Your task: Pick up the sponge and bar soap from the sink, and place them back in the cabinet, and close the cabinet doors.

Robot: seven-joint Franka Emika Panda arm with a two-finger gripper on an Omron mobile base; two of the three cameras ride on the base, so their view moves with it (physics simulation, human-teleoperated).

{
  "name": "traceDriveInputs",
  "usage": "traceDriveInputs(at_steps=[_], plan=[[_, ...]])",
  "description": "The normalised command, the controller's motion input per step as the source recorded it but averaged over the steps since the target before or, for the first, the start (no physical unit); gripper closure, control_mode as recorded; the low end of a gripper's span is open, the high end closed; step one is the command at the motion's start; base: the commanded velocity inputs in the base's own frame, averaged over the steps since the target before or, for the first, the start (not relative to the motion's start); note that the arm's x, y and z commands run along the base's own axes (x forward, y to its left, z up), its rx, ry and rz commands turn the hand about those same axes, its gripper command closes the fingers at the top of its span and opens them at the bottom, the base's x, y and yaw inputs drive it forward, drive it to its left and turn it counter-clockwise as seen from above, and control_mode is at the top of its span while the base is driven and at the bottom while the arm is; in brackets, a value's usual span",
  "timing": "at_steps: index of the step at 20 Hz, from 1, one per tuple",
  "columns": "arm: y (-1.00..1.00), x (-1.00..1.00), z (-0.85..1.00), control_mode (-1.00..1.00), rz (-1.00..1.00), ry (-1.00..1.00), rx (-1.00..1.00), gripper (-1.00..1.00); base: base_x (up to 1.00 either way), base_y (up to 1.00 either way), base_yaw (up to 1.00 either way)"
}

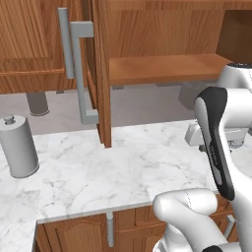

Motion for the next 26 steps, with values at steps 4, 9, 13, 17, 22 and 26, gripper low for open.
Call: traceDriveInputs(at_steps=[4,9,13,17,22,26], plan=[[0.00,0.00,0.00,-1.00,0.00,0.00,0.00,1.00,0.00,0.00,0.00],[-0.01,0.01,0.19,-1.00,0.01,-0.05,0.00,1.00,0.00,0.00,0.00],[0.00,0.04,0.38,-1.00,0.01,-0.17,0.00,1.00,0.00,0.00,0.00],[0.00,0.06,0.35,-1.00,0.01,-0.18,0.00,1.00,0.00,0.00,0.00],[0.00,0.23,0.23,-1.00,0.01,-0.21,0.00,1.00,0.00,0.00,0.00],[0.00,0.26,0.06,-1.00,0.00,-0.24,0.00,1.00,0.00,0.00,0.00]])
